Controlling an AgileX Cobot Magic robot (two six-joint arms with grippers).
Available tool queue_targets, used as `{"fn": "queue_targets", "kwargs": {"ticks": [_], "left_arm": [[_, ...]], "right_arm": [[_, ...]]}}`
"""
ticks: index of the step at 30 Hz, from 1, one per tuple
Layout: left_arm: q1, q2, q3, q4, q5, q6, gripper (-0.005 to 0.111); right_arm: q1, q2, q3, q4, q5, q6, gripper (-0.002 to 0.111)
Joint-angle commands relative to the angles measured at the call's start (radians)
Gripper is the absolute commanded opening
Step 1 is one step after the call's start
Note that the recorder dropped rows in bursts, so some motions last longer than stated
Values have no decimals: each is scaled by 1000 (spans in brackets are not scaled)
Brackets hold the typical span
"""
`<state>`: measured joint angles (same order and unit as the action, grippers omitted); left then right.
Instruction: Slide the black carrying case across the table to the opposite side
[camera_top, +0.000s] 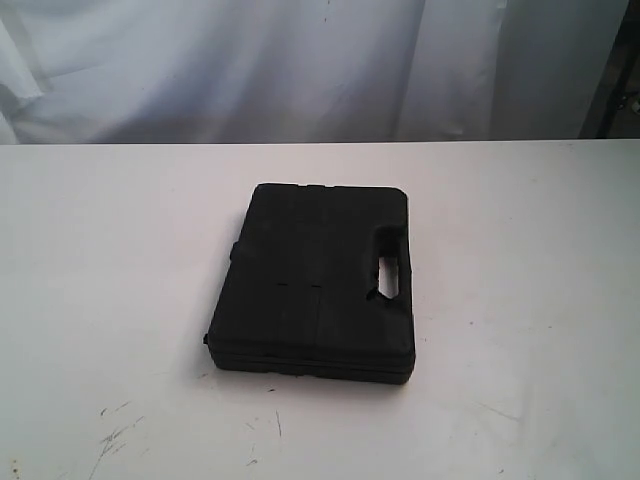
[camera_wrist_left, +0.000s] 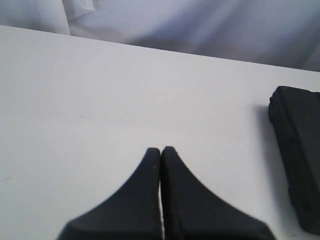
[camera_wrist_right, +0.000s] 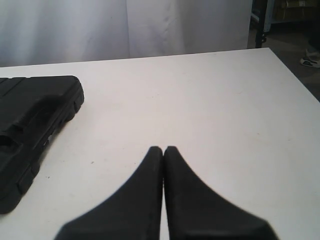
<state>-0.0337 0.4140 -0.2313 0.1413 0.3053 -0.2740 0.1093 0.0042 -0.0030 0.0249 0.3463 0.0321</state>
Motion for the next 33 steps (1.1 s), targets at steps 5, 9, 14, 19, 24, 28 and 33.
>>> {"fn": "queue_targets", "kwargs": {"ticks": [5,9,14,19,24,28,33], "left_arm": [[25,-158,96,3,-50,-9,0],[27,-209,133,3,-58,-12,0],[67,-257,169,-5,-78,-16,0],[69,-262,180,-5,-69,-16,0],[69,-262,182,-11,-71,-16,0],[69,-307,204,-38,-51,-2,0],[69,-356,217,-159,1,179,0]], "right_arm": [[-8,-4,3,0,-1,4,0],[-8,-4,3,0,-1,4,0],[-8,-4,3,0,-1,4,0],[-8,-4,3,0,-1,4,0],[-8,-4,3,0,-1,4,0],[-8,-4,3,0,-1,4,0],[-8,-4,3,0,-1,4,0]]}}
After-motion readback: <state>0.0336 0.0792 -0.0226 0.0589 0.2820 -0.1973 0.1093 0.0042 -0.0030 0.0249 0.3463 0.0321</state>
